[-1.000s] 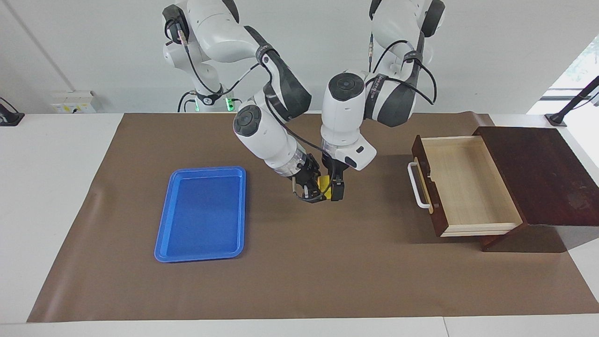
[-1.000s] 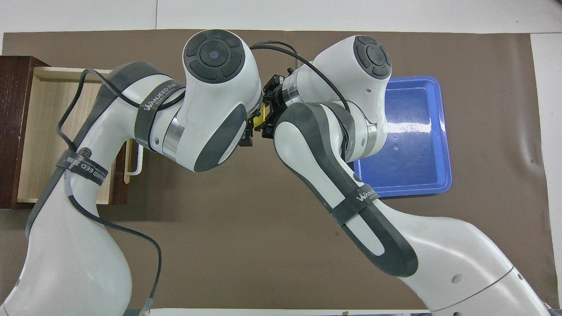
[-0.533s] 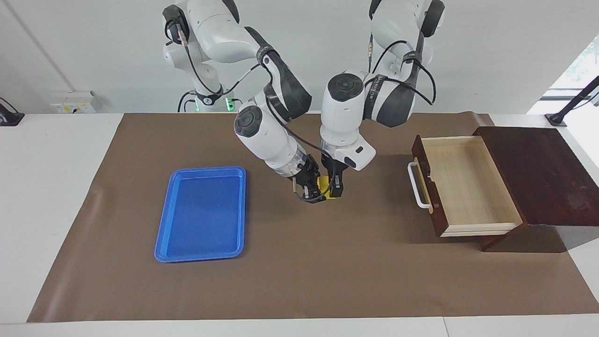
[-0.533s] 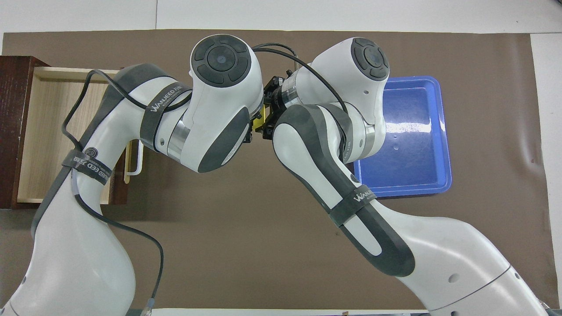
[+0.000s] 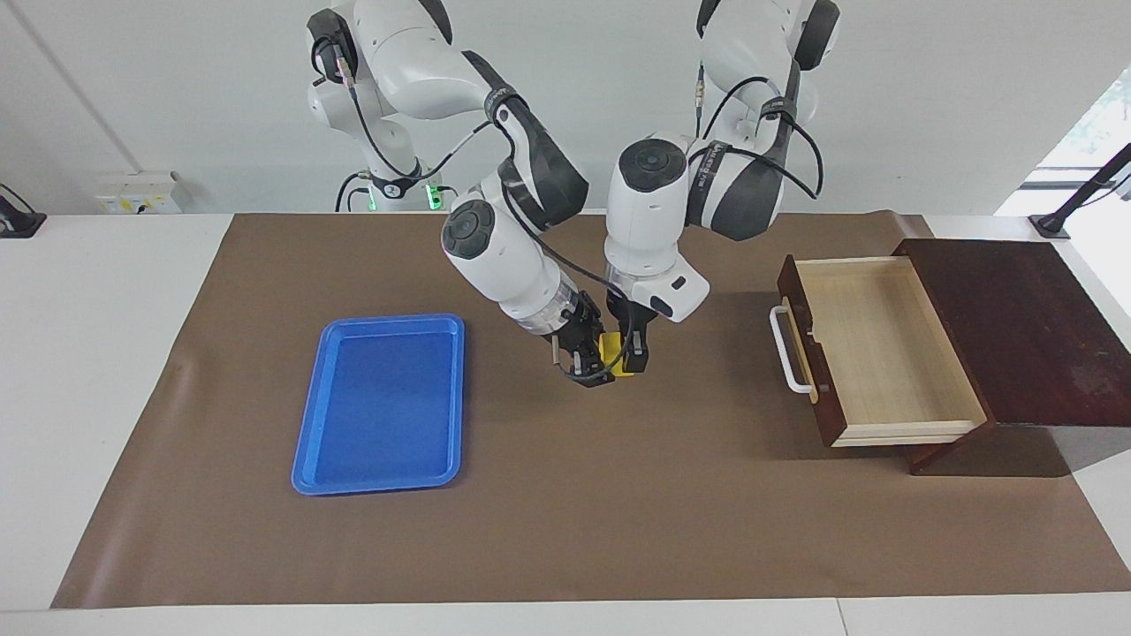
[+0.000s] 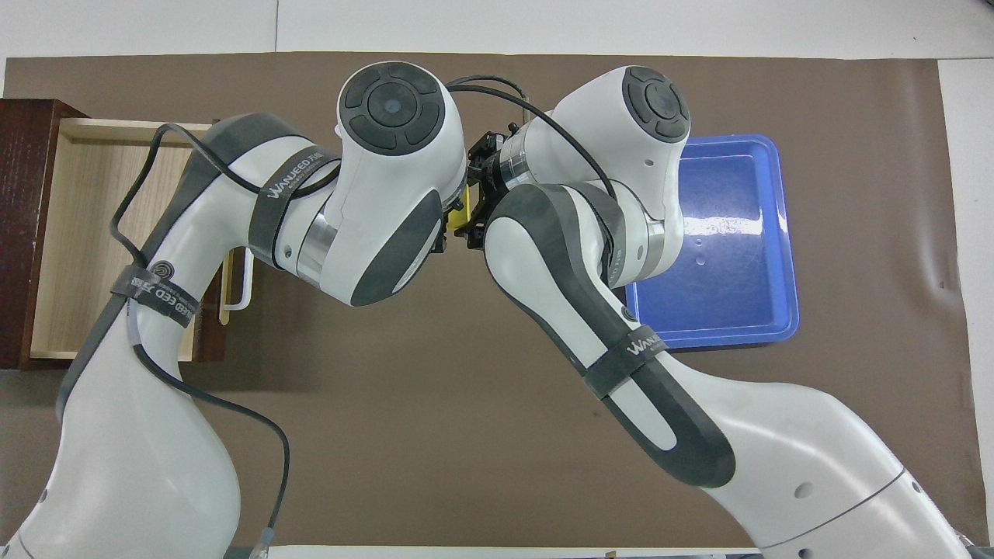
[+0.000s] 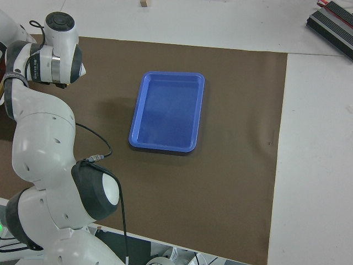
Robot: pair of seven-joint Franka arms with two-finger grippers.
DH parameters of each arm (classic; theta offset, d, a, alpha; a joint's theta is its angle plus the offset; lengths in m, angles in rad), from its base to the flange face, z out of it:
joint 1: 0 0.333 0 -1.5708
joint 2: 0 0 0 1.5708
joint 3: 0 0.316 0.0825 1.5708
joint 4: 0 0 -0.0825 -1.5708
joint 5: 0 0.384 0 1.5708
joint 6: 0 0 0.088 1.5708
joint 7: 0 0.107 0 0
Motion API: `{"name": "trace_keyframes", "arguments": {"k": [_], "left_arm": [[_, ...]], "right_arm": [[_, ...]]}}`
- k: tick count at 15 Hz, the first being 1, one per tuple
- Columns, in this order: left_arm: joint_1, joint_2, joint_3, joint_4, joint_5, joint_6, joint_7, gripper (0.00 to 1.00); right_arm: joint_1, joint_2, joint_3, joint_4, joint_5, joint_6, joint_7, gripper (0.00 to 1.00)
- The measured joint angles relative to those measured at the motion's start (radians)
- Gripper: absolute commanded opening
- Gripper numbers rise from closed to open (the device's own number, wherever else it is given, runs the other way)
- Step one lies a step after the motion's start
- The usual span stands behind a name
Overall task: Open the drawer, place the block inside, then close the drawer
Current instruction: 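Grasp the yellow block with the left gripper and open the right gripper, then lower the block into the drawer with the left gripper while the right gripper withdraws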
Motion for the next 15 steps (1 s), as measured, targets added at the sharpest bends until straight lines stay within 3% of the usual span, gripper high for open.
{"name": "trace_keyframes", "arguments": {"k": [4, 7, 11, 15], "left_arm": [[0.003, -0.004, 0.007, 0.002, 0.003, -0.013, 0.002, 0.00], [0.038, -0.028, 0.015, 0.011, 0.004, -0.069, 0.038, 0.00], [0.171, -0.108, 0.023, 0.027, -0.013, -0.193, 0.201, 0.00], [0.361, -0.220, 0.027, 0.026, -0.031, -0.287, 0.408, 0.00]], "right_arm": [[-0.028, -0.008, -0.007, 0.002, 0.000, -0.029, 0.000, 0.99], [-0.103, -0.033, -0.011, 0.005, 0.000, -0.099, -0.067, 0.99], [-0.256, -0.089, -0.018, -0.002, -0.012, -0.268, -0.369, 0.99], [-0.373, -0.161, -0.019, -0.048, -0.189, -0.426, -0.805, 1.00]]}}
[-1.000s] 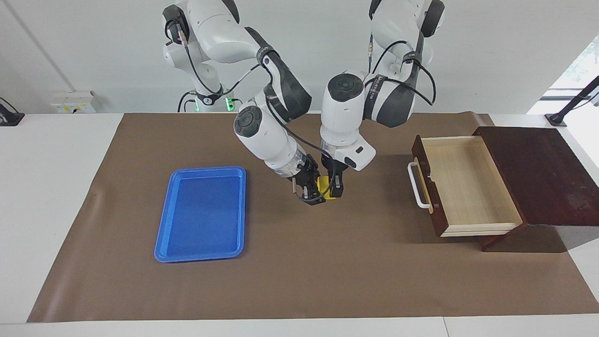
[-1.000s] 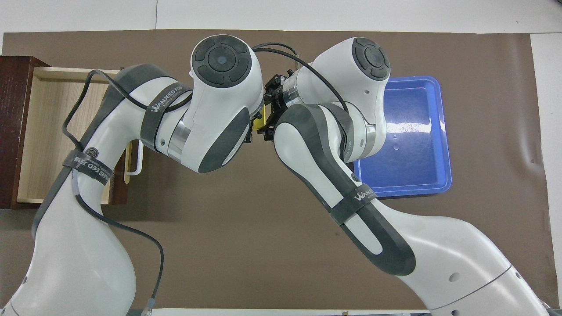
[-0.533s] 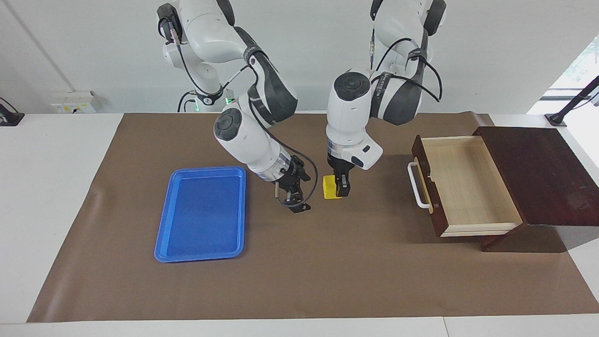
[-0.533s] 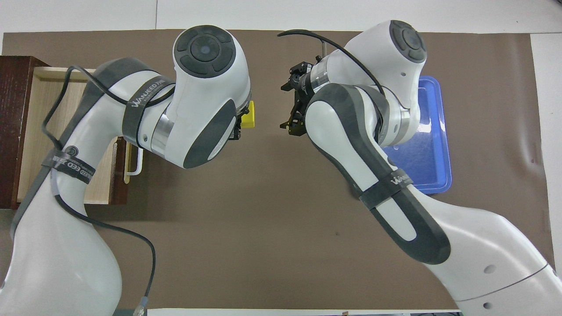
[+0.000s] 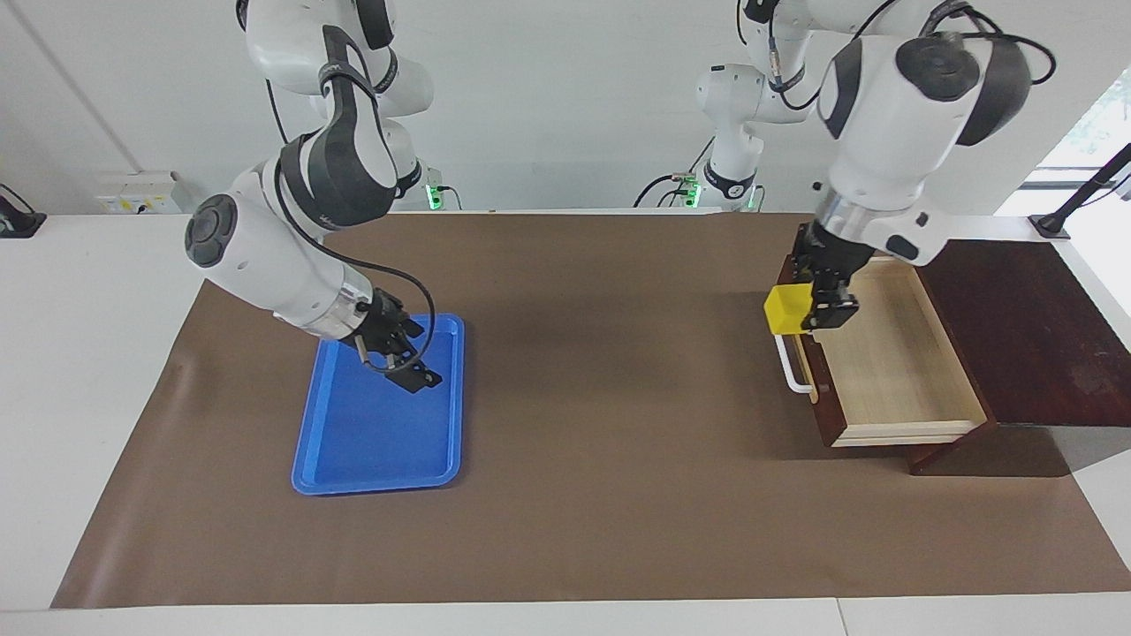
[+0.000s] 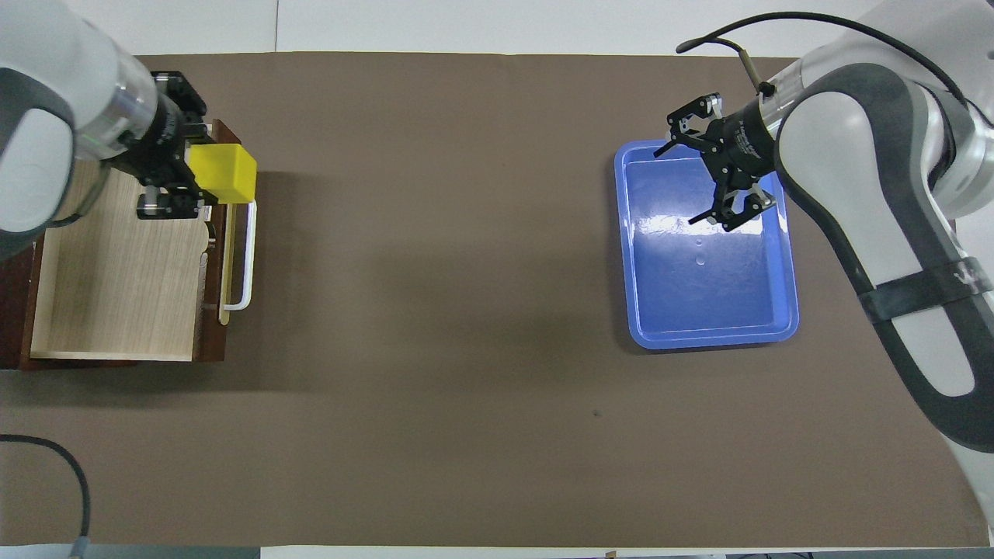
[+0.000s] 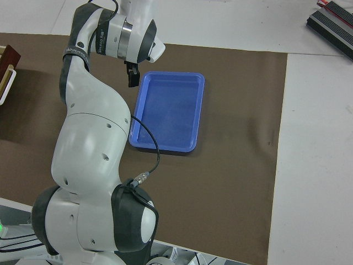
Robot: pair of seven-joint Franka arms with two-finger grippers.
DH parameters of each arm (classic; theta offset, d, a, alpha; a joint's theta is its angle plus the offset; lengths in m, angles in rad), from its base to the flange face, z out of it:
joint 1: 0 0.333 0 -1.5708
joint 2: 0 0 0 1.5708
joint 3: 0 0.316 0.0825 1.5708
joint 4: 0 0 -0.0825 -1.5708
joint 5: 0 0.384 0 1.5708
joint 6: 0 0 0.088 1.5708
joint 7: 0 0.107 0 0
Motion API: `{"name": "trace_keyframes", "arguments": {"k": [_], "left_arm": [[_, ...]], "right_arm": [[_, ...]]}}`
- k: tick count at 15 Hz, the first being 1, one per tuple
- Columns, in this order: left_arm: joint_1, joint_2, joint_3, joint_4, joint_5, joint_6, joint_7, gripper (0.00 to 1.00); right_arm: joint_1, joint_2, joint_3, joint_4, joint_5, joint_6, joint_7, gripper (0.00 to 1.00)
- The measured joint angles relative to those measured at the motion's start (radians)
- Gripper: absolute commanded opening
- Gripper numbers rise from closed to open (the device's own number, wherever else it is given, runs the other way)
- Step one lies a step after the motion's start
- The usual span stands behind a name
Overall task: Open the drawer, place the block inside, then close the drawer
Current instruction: 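Lower the block into the drawer with the left gripper while the right gripper withdraws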
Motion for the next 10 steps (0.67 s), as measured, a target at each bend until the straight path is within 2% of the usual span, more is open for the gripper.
{"name": "trace_keyframes", "arguments": {"k": [4, 10], "left_arm": [[0.129, -0.016, 0.000, -0.059, -0.001, 0.024, 0.176, 0.00], [0.211, -0.090, 0.001, -0.331, -0.003, 0.233, 0.296, 0.00]], "right_arm": [[-0.047, -0.070, -0.001, -0.028, -0.172, -0.080, -0.388, 1.00], [-0.077, -0.180, 0.002, -0.036, -0.337, -0.104, -0.827, 1.00]]}}
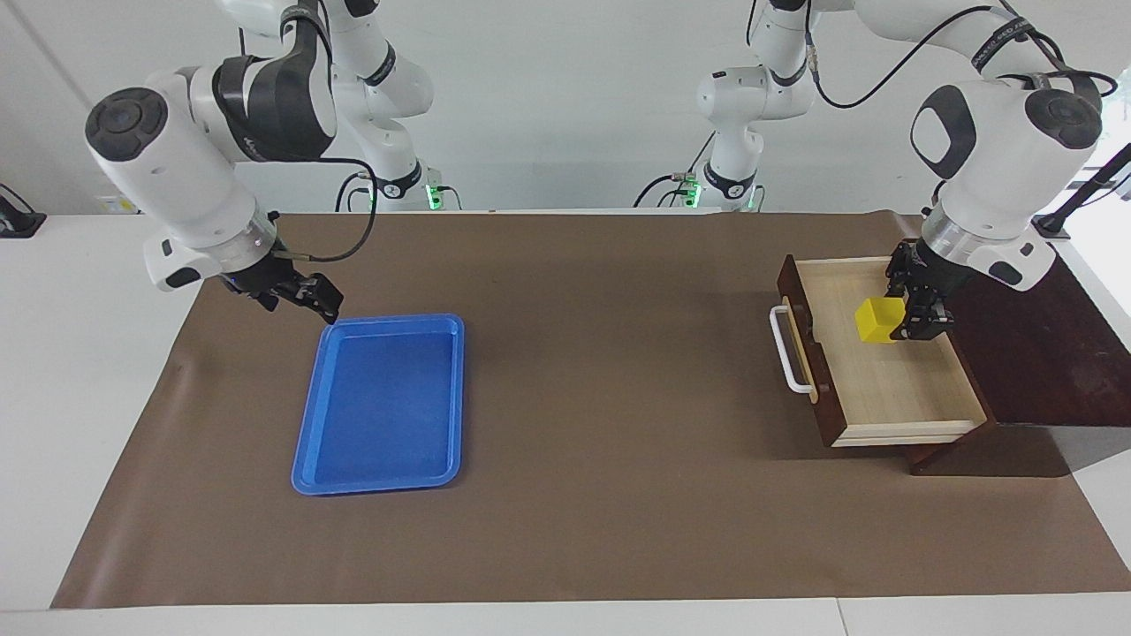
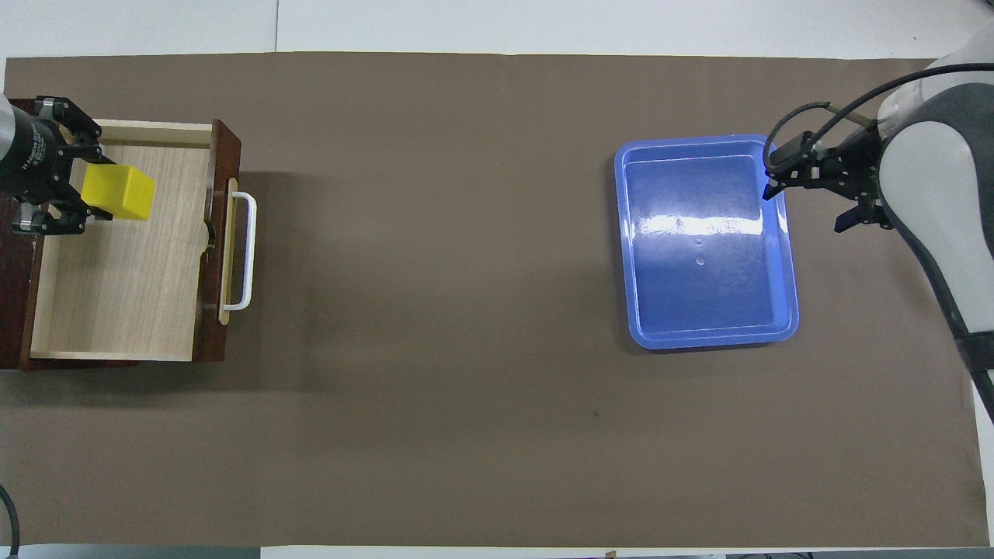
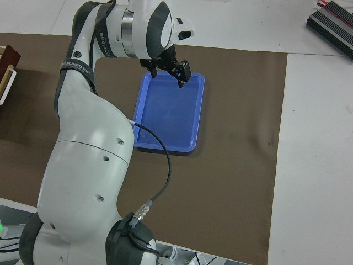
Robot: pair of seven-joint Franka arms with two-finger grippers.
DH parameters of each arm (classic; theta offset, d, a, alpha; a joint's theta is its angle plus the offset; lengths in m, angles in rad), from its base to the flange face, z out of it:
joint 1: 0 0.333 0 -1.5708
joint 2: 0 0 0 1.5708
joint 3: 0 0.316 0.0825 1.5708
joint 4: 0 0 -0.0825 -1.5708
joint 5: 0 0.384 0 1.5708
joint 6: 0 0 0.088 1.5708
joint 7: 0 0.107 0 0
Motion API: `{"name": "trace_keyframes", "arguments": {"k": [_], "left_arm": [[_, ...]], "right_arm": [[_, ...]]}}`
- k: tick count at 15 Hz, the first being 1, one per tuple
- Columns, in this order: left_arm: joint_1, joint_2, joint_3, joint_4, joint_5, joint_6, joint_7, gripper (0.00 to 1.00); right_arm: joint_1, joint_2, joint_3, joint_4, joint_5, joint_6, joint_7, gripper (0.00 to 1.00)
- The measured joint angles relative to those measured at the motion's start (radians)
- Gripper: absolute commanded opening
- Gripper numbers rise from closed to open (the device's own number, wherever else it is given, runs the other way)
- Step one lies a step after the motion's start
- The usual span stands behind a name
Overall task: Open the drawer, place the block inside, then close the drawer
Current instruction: 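Lower the block into the drawer with the left gripper while the right gripper withdraws, then open the left gripper and lift it off the block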
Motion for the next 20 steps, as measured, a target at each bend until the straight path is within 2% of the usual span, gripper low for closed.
{"name": "trace_keyframes", "arguments": {"k": [5, 7, 10, 13, 14, 16, 17, 18, 20], "left_arm": [[0.049, -0.029, 0.001, -0.141, 0.000, 0.093, 0.012, 0.00], [0.054, -0.049, 0.000, -0.204, 0.000, 0.153, 0.013, 0.00], [0.061, -0.069, 0.000, -0.255, 0.000, 0.186, 0.013, 0.08], [0.068, -0.079, 0.000, -0.275, 0.000, 0.206, 0.018, 0.38], [0.069, -0.079, 0.000, -0.282, 0.000, 0.218, 0.023, 0.64], [0.073, -0.079, 0.001, -0.292, 0.000, 0.230, 0.045, 0.79], [0.075, -0.080, 0.001, -0.293, 0.000, 0.234, 0.054, 0.94], [0.076, -0.080, 0.001, -0.294, 0.000, 0.235, 0.059, 1.00], [0.078, -0.081, 0.000, -0.290, 0.000, 0.239, 0.061, 1.00]], "right_arm": [[0.003, -0.121, 0.006, -0.055, -0.020, -0.027, -0.107, 1.00], [0.002, -0.138, 0.005, -0.075, -0.021, -0.075, -0.141, 1.00], [0.002, -0.141, 0.005, -0.084, -0.022, -0.077, -0.154, 1.00], [0.002, -0.141, 0.004, -0.085, -0.035, -0.044, -0.183, 1.00], [0.002, -0.141, 0.004, -0.085, -0.043, -0.036, -0.191, 1.00], [0.002, -0.141, 0.004, -0.086, -0.048, -0.033, -0.208, 1.00], [0.002, -0.141, 0.004, -0.086, -0.048, -0.033, -0.216, 1.00], [0.002, -0.141, 0.004, -0.087, -0.048, -0.033, -0.219, 1.00], [0.002, -0.141, 0.004, -0.090, -0.048, -0.034, -0.219, 1.00]]}}
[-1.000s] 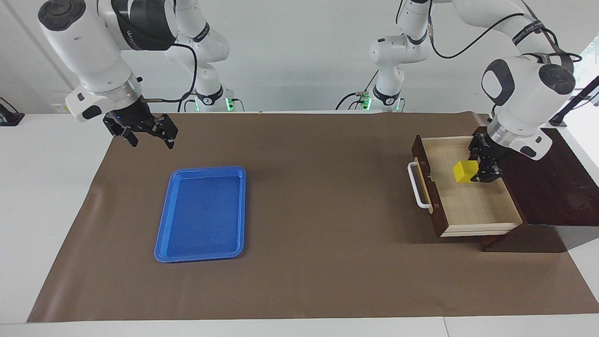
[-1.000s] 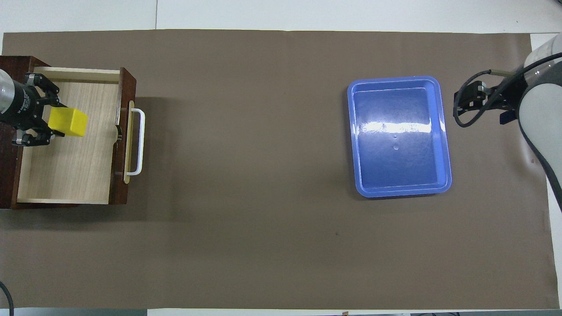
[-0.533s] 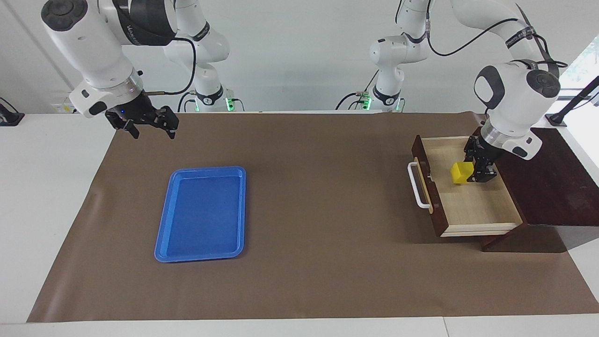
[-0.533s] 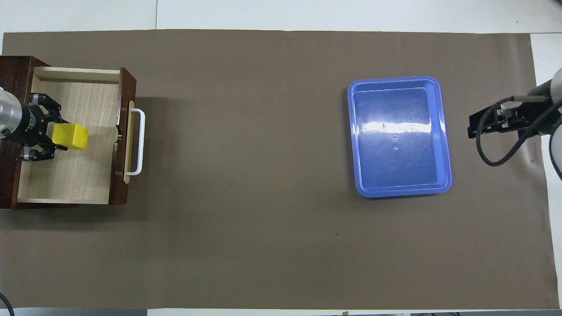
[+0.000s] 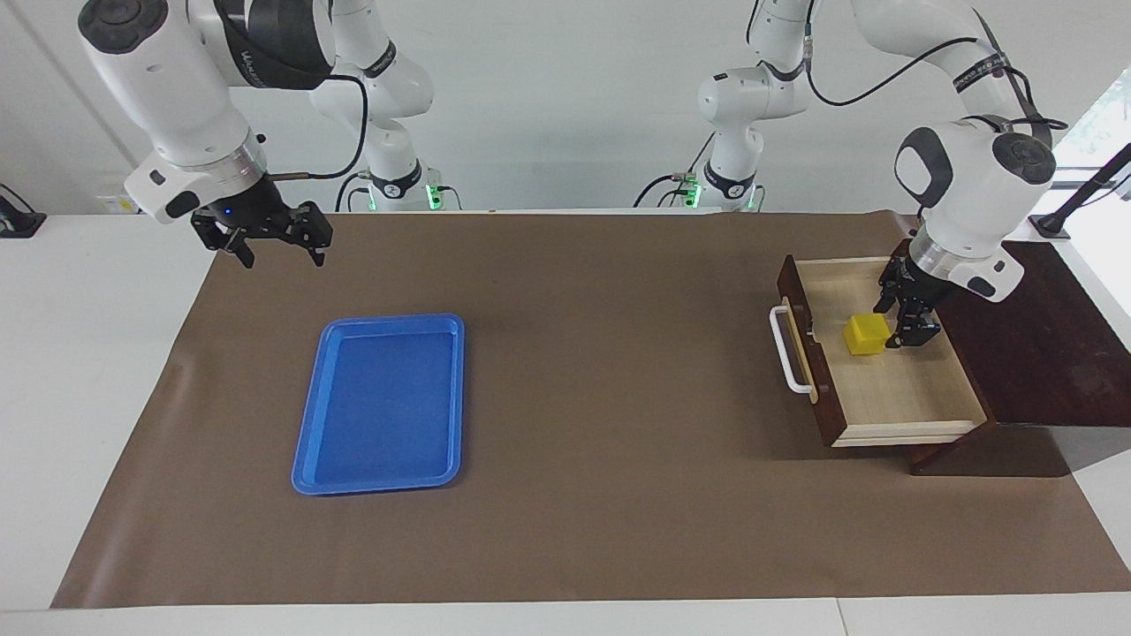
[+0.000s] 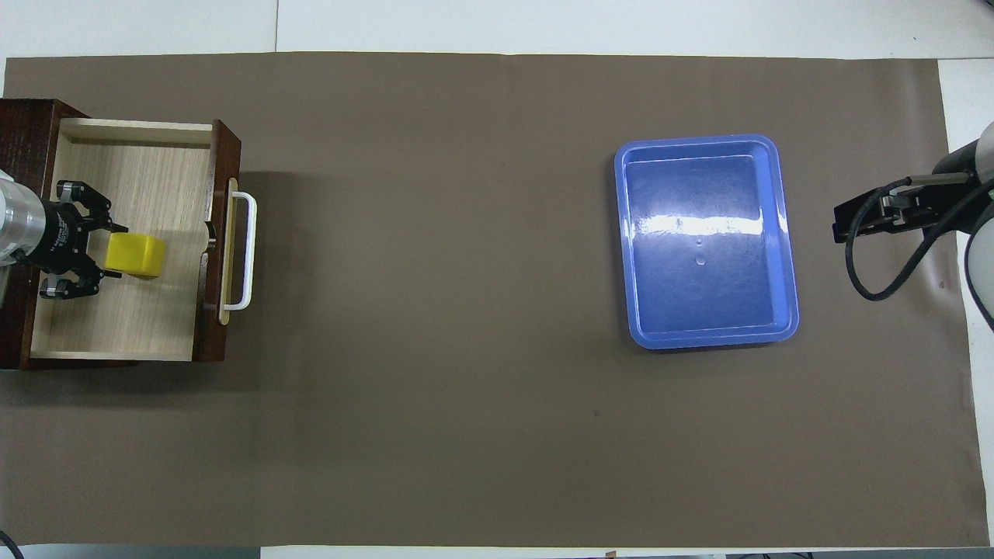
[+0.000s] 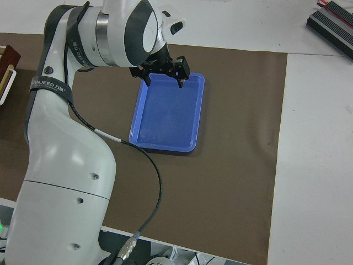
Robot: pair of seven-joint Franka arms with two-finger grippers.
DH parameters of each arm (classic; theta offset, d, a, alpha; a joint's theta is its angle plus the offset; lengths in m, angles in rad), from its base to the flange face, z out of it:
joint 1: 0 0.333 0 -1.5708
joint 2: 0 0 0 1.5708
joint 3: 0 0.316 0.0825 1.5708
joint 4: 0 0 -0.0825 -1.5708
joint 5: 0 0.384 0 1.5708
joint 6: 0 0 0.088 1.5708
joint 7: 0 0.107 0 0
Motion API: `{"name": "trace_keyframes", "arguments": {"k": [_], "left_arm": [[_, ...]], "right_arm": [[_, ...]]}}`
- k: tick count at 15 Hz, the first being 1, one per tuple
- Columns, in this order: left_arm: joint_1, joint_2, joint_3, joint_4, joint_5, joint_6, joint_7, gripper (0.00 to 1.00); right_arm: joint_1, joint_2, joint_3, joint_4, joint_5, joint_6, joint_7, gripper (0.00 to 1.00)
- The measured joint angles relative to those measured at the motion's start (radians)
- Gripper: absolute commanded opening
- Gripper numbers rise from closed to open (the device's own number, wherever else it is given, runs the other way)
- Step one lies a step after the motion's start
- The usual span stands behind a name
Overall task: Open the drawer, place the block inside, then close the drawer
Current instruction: 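Open the left gripper and lift it off the block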
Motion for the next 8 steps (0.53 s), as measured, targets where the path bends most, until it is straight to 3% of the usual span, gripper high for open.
{"name": "trace_keyframes", "arguments": {"k": [4, 8], "left_arm": [[-0.038, 0.000, -0.018, 0.122, -0.015, -0.074, -0.029, 1.00], [-0.232, 0.030, -0.027, 0.219, -0.016, -0.115, -0.278, 1.00]], "right_arm": [[0.000, 0.000, 0.000, -0.004, 0.000, -0.013, 0.000, 1.00], [0.000, 0.000, 0.000, -0.007, 0.000, -0.021, 0.000, 1.00]]}}
